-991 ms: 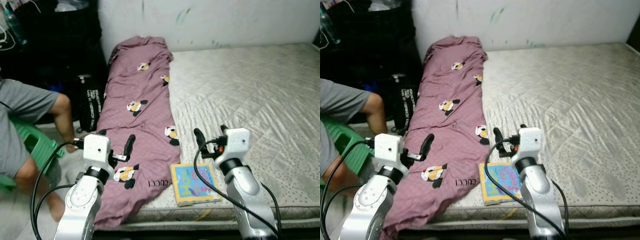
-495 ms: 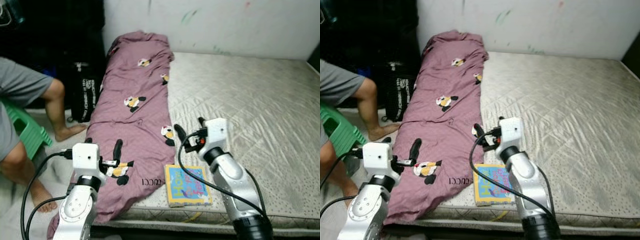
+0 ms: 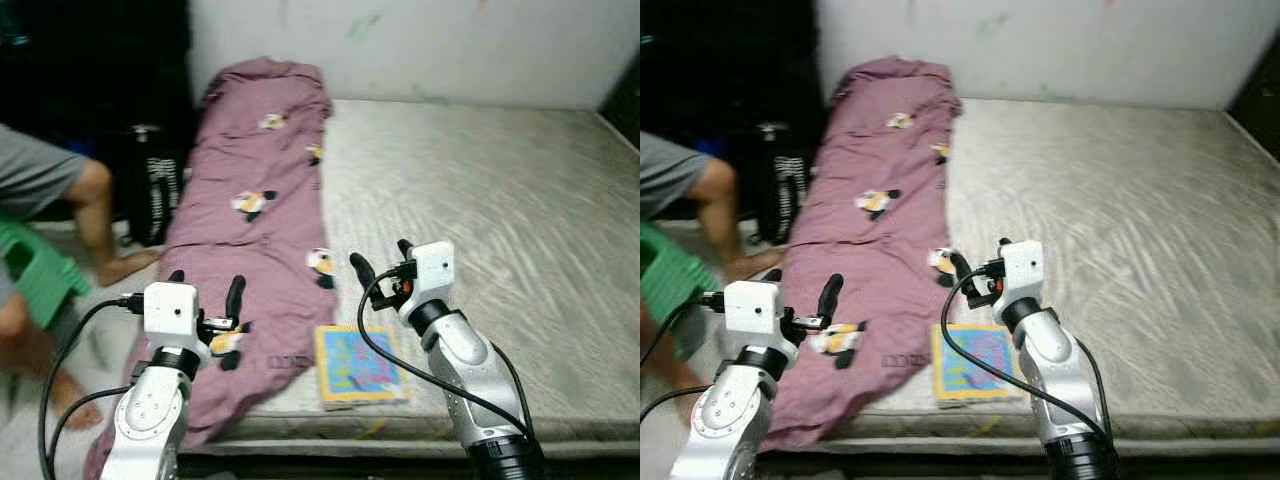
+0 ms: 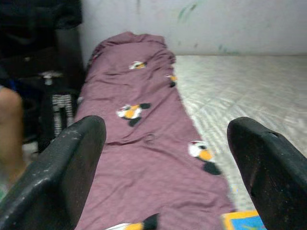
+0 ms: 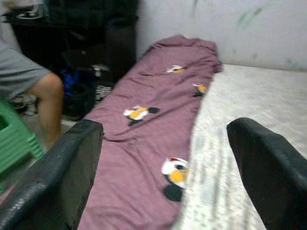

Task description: Clean up the room

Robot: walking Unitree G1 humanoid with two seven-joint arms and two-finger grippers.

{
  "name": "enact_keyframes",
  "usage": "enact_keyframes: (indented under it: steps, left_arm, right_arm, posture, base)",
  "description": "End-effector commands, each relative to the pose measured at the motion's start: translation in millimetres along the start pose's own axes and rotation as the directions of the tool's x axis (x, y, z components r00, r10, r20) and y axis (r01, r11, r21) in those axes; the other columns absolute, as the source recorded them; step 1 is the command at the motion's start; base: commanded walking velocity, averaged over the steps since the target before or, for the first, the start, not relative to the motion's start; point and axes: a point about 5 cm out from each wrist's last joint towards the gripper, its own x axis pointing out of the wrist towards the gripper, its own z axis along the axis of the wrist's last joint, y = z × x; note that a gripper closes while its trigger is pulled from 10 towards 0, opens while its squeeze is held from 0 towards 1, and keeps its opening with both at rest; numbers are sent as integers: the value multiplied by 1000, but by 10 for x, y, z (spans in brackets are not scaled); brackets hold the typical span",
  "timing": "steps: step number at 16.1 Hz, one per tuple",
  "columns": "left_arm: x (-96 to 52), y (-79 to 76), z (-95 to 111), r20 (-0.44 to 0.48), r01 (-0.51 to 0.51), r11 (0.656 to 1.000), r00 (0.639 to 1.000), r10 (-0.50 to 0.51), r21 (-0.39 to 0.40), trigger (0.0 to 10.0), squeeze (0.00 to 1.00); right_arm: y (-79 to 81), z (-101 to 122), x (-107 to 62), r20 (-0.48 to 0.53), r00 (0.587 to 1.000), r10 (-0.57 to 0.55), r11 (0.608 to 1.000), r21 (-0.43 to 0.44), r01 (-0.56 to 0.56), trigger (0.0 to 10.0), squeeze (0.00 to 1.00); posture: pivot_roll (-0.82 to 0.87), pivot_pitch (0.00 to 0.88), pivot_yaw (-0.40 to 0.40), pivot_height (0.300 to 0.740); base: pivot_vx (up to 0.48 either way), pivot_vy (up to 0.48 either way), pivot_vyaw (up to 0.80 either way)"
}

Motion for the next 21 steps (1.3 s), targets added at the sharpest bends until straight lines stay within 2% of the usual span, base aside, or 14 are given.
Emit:
enact_keyframes:
  steps: [1, 11, 12, 14, 21]
  left_arm:
    - [15, -32, 25, 4, 23, 1000, 1000, -23, -1, 10000, 0]
    - [-1, -36, 27, -6, 35, 999, 999, -35, -4, 10000, 0]
    - [0, -39, 27, -6, 35, 999, 999, -35, -5, 10000, 0]
    - [1, -50, 25, -8, 39, 999, 999, -39, -8, 10000, 0]
    - [3, -65, 18, -11, 41, 999, 999, -41, -13, 10000, 0]
  right_arm:
    - [-37, 57, -15, 28, 999, -18, 1000, -11, 18, 10000, 0]
    - [-52, 50, -47, 24, 999, -28, 1000, -5, 28, 10000, 0]
    - [-58, 54, -51, 19, 1000, -23, 999, -26, 24, 10000, 0]
    - [-53, 58, -62, 25, 1000, -17, 999, -38, 18, 10000, 0]
    - [-73, 55, -73, 19, 999, -26, 999, -32, 27, 10000, 0]
  posture:
    - [37, 18, -21, 740]
    - [28, 35, -17, 740]
    - [27, 36, -18, 740]
    - [25, 37, -19, 740]
    - [23, 33, -23, 740]
  base:
    - [0, -330, 0]
    - [0, -317, 0]
    - [0, -315, 0]
    - [0, -313, 800]
    - [0, -316, 0]
